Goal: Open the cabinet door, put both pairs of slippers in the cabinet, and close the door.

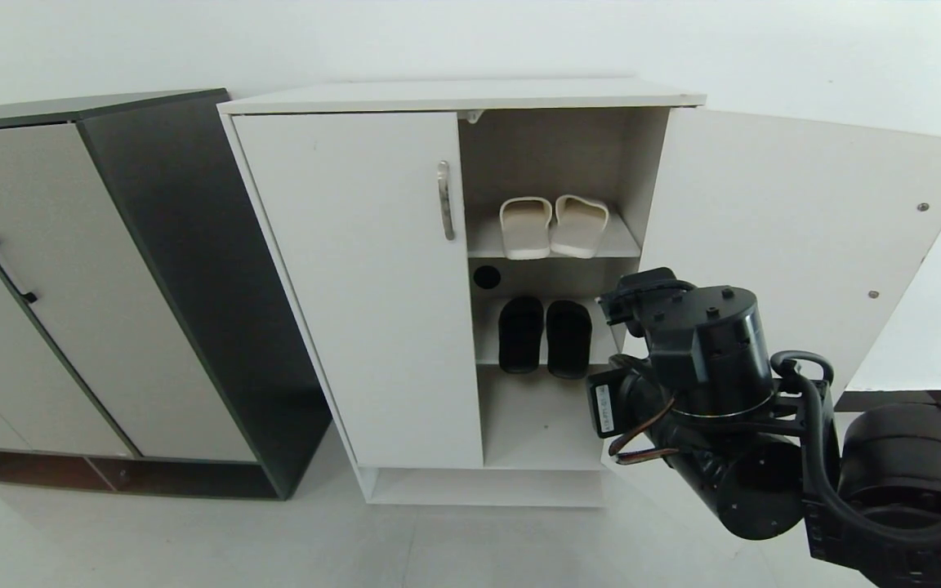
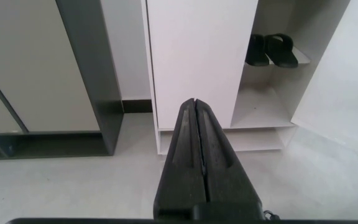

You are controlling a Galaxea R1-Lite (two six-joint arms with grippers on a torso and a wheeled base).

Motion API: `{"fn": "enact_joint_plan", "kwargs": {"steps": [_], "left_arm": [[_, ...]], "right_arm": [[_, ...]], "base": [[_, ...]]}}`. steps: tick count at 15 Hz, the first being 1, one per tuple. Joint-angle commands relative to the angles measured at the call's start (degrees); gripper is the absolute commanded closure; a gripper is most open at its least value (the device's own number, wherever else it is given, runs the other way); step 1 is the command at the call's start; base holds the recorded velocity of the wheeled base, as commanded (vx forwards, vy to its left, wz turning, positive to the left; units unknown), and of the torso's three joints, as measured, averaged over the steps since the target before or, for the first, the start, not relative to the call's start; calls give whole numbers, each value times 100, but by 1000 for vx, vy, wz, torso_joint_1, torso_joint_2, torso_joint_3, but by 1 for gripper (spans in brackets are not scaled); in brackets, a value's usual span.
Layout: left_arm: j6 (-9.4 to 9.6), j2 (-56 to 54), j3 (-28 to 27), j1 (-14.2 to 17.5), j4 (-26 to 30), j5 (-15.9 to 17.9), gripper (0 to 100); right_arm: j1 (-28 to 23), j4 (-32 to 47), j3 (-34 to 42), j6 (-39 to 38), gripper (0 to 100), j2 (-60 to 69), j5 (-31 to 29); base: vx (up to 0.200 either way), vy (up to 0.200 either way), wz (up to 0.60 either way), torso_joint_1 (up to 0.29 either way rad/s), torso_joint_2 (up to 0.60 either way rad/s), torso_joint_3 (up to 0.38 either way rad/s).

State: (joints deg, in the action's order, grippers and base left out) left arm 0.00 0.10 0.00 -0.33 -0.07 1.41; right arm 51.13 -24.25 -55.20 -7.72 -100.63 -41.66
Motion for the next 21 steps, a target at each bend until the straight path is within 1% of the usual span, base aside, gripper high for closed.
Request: {"fn": "enact_joint_plan", "kwargs": {"steps": [1, 8, 9, 12, 16, 21], "left_arm": [[0, 8, 0, -2, -1, -1, 100], [-9, 8, 0, -2, -1, -1, 100], [0, 8, 0, 7, -1, -1, 100], [0, 8, 0, 7, -1, -1, 100], [0, 8, 0, -2, -1, -1, 100], [-9, 8, 0, 7, -1, -1, 100]], "right_arm": [[3, -1, 0, -2, 100, -9, 0], [-6, 8, 0, -2, 100, -18, 0], [-6, 8, 0, -2, 100, -18, 0], [-6, 8, 0, -2, 100, -18, 0], [-6, 8, 0, 7, 100, -18, 0], [-15, 8, 0, 7, 100, -35, 0]], "base": [[0, 0, 0, 0, 0, 0], [0, 0, 0, 0, 0, 0], [0, 0, 0, 2, -183, -193], [0, 0, 0, 23, -202, -326], [0, 0, 0, 55, -529, -355], [0, 0, 0, 133, -466, -338]]}}
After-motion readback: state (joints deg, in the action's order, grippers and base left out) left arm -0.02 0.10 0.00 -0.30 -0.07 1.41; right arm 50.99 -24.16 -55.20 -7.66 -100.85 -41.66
